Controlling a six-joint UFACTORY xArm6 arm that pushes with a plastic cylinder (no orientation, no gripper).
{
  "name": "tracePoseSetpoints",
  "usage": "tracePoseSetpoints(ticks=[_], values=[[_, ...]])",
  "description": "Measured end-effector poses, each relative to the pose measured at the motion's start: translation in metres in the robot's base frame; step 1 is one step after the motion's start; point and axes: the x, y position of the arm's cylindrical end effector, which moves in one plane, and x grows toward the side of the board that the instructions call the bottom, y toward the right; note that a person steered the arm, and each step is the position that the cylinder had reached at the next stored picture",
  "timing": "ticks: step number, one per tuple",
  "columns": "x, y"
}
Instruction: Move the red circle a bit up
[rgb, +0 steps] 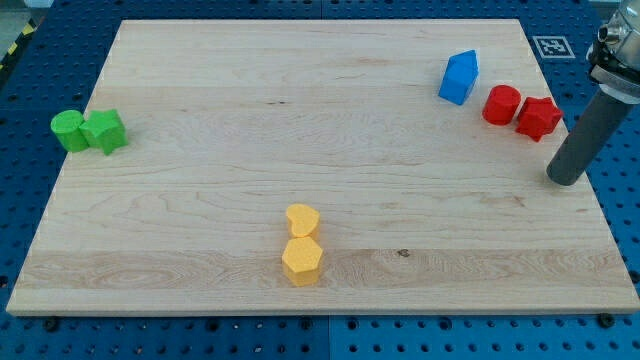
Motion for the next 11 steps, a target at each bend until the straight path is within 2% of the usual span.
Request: tracePoseSetpoints(ticks=[2, 3, 6, 8, 11], values=[[0.013, -0.04], [0.006, -0.056], [-0.072, -0.058], [-0.084, -0.058], [-0.129, -0.075]])
